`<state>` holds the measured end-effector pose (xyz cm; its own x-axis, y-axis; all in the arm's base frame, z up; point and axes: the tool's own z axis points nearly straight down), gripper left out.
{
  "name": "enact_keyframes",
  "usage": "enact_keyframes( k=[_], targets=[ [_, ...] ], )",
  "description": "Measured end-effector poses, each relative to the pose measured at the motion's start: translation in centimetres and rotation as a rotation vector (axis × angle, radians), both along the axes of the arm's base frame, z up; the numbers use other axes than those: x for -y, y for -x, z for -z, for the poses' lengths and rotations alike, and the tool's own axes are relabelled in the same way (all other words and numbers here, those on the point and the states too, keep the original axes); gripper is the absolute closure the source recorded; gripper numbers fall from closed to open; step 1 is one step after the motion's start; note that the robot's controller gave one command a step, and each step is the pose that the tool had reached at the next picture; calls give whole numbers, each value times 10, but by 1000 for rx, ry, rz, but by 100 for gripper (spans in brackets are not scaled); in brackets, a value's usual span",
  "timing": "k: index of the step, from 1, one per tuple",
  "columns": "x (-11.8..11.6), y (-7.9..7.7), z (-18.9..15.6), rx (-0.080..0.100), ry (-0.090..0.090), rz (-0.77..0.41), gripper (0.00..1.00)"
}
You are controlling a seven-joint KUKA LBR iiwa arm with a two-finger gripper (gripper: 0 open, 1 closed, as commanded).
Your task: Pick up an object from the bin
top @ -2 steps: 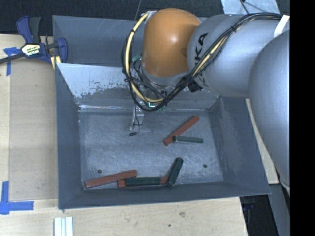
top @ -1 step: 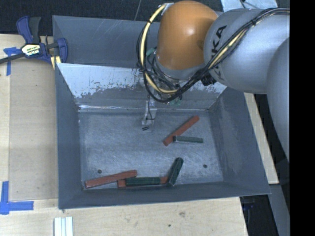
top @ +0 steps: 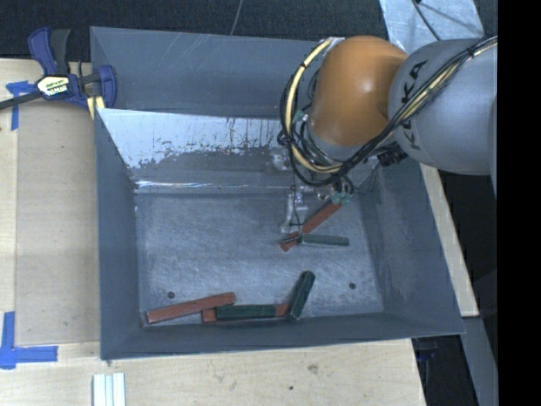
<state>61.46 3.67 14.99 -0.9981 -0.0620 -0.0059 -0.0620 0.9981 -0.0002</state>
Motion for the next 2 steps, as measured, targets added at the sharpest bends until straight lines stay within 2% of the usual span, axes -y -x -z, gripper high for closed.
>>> enact_keyframes(
  k=[1, 2],
  targets=[
    [64, 16, 33, -1, 1, -65, 0],
    [99, 38, 57, -3, 1, -290, 100]
  ],
)
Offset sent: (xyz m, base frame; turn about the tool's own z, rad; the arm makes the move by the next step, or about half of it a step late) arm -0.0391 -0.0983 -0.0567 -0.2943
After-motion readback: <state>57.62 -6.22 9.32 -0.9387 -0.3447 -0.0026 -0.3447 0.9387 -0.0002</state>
